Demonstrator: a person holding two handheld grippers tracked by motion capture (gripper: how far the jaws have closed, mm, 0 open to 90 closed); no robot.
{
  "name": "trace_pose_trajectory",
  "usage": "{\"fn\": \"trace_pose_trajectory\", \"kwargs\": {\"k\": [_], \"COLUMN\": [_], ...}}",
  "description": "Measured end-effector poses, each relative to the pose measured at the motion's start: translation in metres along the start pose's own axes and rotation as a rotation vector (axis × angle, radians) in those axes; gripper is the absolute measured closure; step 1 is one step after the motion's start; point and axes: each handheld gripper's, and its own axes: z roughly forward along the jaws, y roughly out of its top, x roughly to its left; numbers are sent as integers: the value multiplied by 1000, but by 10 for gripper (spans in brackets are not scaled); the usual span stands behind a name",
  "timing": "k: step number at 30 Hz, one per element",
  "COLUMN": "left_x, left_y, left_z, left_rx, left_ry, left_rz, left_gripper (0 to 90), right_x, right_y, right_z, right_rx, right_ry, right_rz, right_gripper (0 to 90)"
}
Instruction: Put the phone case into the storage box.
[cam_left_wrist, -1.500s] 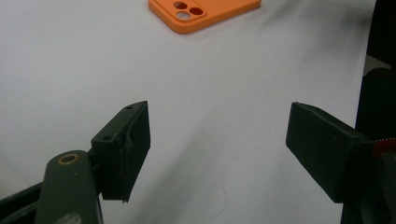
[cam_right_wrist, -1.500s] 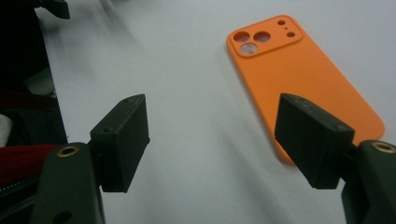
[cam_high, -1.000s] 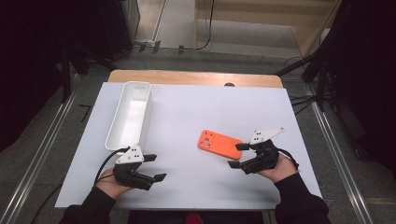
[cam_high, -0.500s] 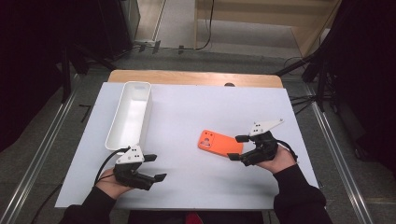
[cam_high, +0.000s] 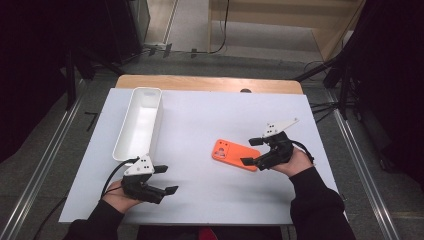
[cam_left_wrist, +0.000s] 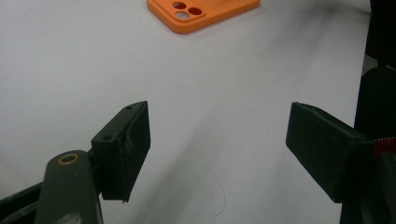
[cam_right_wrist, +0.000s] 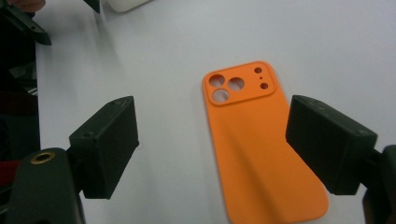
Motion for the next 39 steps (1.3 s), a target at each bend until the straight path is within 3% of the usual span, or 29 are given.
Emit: {"fn": "trace_pose_trajectory", "kwargs": {"k": [14, 39], "left_x": [0, 0], "left_y": [0, 0], "left_z": [0, -1], "left_rx": [0, -2], "left_ry": [-1, -2], "left_rz": [1, 1], "left_gripper": [222, 222], "right_x": [-19, -36], "right_y": [2, 7], "right_z": [13, 48], "right_rx": [-11, 29], "right_ry": [11, 5], "right_rz": [23, -2], "right_gripper": [119, 124]}}
